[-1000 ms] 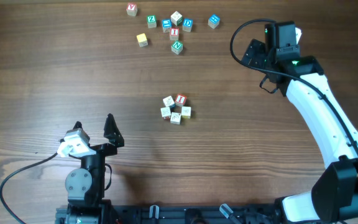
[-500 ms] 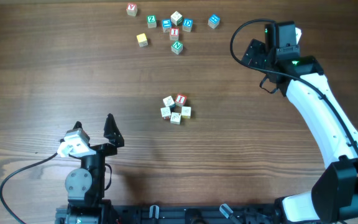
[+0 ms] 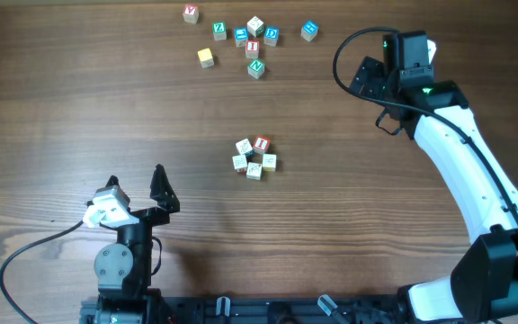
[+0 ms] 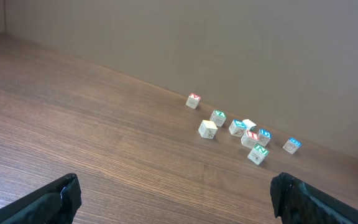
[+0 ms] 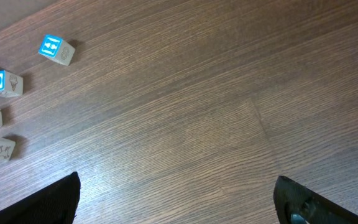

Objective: Form a circle

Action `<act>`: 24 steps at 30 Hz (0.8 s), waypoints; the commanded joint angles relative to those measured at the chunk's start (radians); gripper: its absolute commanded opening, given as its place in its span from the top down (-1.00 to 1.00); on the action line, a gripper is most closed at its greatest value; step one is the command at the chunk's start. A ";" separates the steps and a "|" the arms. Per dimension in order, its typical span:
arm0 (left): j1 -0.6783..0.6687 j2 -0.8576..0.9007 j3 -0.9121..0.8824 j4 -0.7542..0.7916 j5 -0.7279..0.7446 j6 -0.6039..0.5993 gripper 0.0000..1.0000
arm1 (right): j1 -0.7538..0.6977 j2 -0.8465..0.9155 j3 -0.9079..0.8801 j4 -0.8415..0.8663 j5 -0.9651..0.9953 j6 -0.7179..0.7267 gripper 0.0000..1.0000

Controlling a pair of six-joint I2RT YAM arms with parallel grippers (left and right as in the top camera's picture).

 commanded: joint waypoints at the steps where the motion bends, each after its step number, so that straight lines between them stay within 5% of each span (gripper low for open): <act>1: -0.002 -0.007 -0.006 0.004 -0.016 0.024 -1.00 | 0.000 -0.087 0.002 0.002 0.014 -0.008 -0.99; 13: -0.003 -0.007 -0.006 0.003 -0.016 0.024 -1.00 | 0.000 -0.507 0.002 0.001 0.014 -0.008 -0.99; 24: -0.002 -0.007 -0.006 0.003 -0.016 0.024 -1.00 | 0.000 -0.494 0.002 -0.006 0.014 -0.009 -0.99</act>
